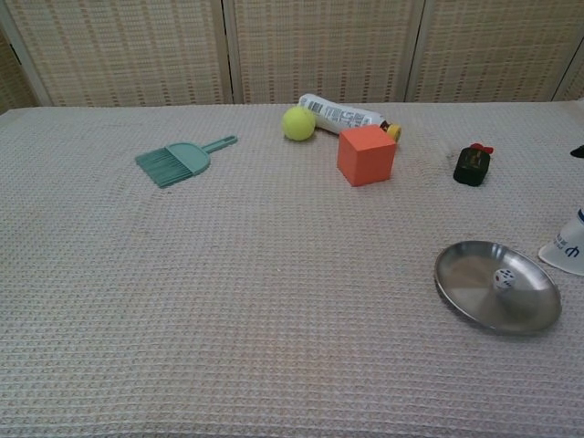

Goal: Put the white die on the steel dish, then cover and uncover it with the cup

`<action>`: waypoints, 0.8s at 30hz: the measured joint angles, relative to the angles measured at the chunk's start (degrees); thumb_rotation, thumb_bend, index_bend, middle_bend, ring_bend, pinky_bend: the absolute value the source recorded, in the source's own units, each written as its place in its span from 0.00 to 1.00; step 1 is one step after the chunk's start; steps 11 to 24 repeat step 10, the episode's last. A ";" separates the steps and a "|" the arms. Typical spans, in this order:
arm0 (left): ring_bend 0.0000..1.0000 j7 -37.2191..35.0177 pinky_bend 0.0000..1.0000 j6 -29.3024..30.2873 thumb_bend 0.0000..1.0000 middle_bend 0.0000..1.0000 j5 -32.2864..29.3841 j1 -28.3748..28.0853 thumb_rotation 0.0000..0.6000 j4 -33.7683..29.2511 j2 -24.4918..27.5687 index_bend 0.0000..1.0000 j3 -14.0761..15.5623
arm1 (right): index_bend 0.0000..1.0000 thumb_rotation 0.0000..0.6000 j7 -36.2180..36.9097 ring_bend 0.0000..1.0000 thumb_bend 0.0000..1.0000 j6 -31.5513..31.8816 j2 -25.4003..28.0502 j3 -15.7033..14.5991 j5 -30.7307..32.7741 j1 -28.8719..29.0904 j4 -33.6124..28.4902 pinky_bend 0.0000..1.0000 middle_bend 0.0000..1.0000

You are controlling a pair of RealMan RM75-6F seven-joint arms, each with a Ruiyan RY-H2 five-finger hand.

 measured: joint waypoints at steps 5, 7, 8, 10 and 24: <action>0.39 0.24 0.53 0.17 0.36 0.44 0.40 0.00 1.00 0.06 -0.08 0.31 0.05 | 0.00 1.00 -12.70 0.00 0.04 2.01 4.71 0.72 2.66 -2.70 -12.88 0.21 0.00; 0.39 0.35 0.53 0.30 0.36 0.44 0.72 -0.04 1.00 0.02 -0.21 0.31 0.04 | 0.00 1.00 -16.69 0.00 0.04 3.69 6.65 0.96 3.30 -4.21 -17.37 0.21 0.00; 0.39 0.46 0.53 0.34 0.36 0.44 0.82 -0.05 1.00 0.03 -0.27 0.31 0.03 | 0.00 1.00 -17.73 0.00 0.04 4.50 7.50 1.02 3.44 -4.89 -18.76 0.21 0.00; 0.39 0.90 0.53 0.34 0.36 0.44 1.03 -0.10 1.00 0.11 -0.41 0.31 0.04 | 0.00 1.00 -18.73 0.00 0.04 5.67 8.94 1.15 3.57 -6.12 -20.59 0.21 0.00; 0.39 0.90 0.53 0.34 0.36 0.44 1.03 -0.10 1.00 0.11 -0.41 0.31 0.04 | 0.00 1.00 -18.73 0.00 0.04 5.67 8.94 1.15 3.57 -6.12 -20.59 0.21 0.00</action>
